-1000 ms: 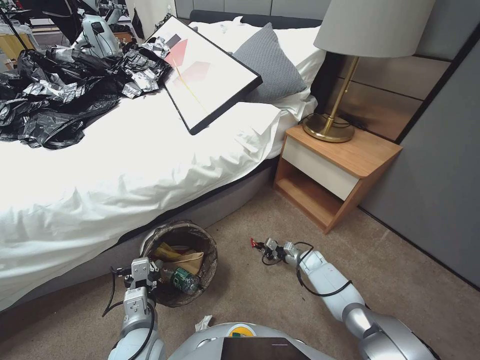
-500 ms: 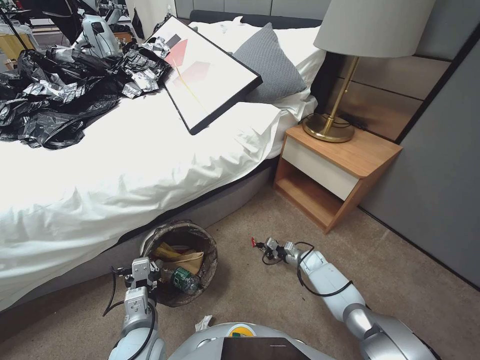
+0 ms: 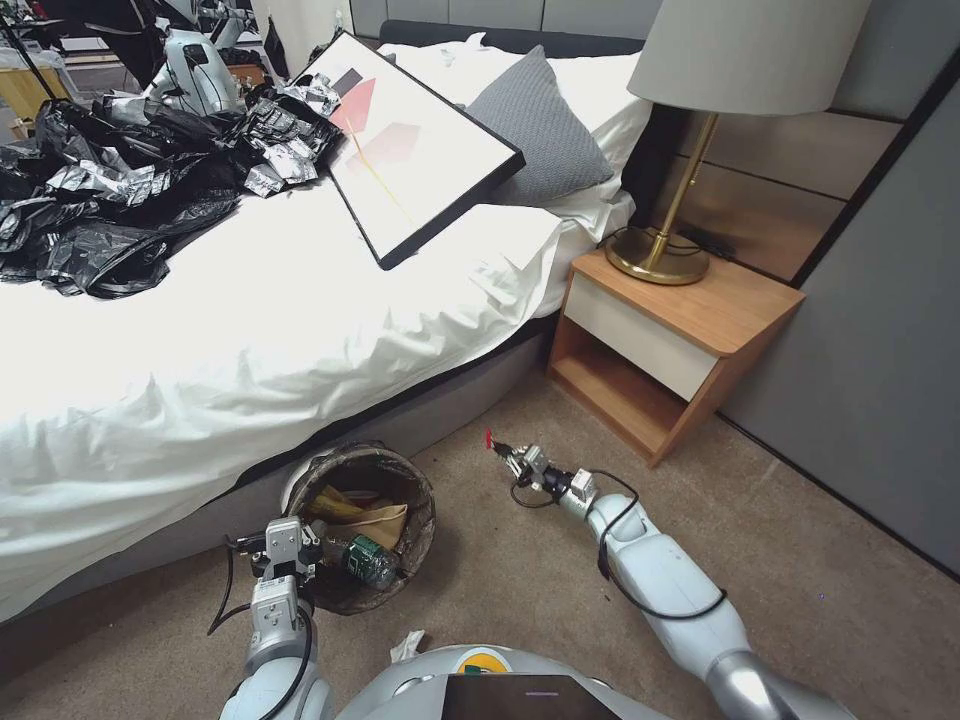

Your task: Pick up the trash bin, then pick up the garbage from the floor and place it into the trash bin.

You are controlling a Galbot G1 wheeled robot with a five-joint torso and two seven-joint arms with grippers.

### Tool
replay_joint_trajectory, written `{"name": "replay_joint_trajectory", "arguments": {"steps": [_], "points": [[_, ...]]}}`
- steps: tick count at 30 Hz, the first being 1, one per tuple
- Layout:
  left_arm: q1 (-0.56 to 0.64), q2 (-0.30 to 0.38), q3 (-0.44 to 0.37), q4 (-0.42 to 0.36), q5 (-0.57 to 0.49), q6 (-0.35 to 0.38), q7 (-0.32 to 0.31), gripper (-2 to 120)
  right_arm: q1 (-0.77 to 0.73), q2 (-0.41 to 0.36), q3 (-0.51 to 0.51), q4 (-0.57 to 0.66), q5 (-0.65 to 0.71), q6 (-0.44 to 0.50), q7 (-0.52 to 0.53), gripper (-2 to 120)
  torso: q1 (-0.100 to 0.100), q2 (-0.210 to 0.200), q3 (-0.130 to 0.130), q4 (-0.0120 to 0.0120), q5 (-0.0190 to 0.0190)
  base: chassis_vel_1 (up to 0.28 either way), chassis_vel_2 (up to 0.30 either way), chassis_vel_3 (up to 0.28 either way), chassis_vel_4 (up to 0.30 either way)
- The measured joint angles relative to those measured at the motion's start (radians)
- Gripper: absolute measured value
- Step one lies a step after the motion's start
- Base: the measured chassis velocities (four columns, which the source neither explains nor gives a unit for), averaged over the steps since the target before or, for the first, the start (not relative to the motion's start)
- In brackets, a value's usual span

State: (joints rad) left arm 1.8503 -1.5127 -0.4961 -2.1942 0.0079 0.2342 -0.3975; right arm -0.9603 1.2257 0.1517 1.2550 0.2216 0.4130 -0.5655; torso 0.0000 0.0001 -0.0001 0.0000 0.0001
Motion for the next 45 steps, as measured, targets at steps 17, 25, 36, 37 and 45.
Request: {"name": "replay_joint_trajectory", "arguments": {"steps": [17, 25, 36, 37, 45], "points": [[0.017, 0.000, 0.034, 0.003, 0.003, 0.004, 0.004, 0, -0.210, -0.160, -0.241, 0.662, 0.253, -0.144, 0.109, 0, 0.000, 0.000, 0.000, -0.0006, -0.0002, 0.000, 0.000, 0.000, 0.000], [0.021, -0.003, 0.041, -0.006, 0.014, 0.004, 0.004, 0, -0.183, -0.164, -0.359, 0.562, 0.152, -0.122, 0.127, 0, 0.000, 0.000, 0.000, -0.0003, 0.0000, 0.000, 0.000, 0.000, 0.000], [0.023, -0.005, 0.039, -0.011, 0.014, 0.004, 0.003, 0, -0.160, -0.126, -0.378, 0.491, 0.114, -0.109, 0.127, 0, 0.000, 0.000, 0.000, 0.0000, -0.0001, 0.000, 0.000, 0.000, 0.000], [0.024, -0.005, 0.040, -0.011, 0.014, 0.004, 0.003, 0, -0.157, -0.116, -0.378, 0.474, 0.096, -0.106, 0.127, 0, 0.000, 0.000, 0.000, 0.0001, -0.0002, 0.000, 0.000, 0.000, 0.000], [0.027, -0.005, 0.040, -0.013, 0.014, 0.003, 0.003, 0, -0.158, -0.106, -0.374, 0.460, 0.070, -0.103, 0.133, 19, 0.000, 0.000, 0.000, 0.0001, -0.0001, 0.000, 0.000, 0.000, 0.000]]}}
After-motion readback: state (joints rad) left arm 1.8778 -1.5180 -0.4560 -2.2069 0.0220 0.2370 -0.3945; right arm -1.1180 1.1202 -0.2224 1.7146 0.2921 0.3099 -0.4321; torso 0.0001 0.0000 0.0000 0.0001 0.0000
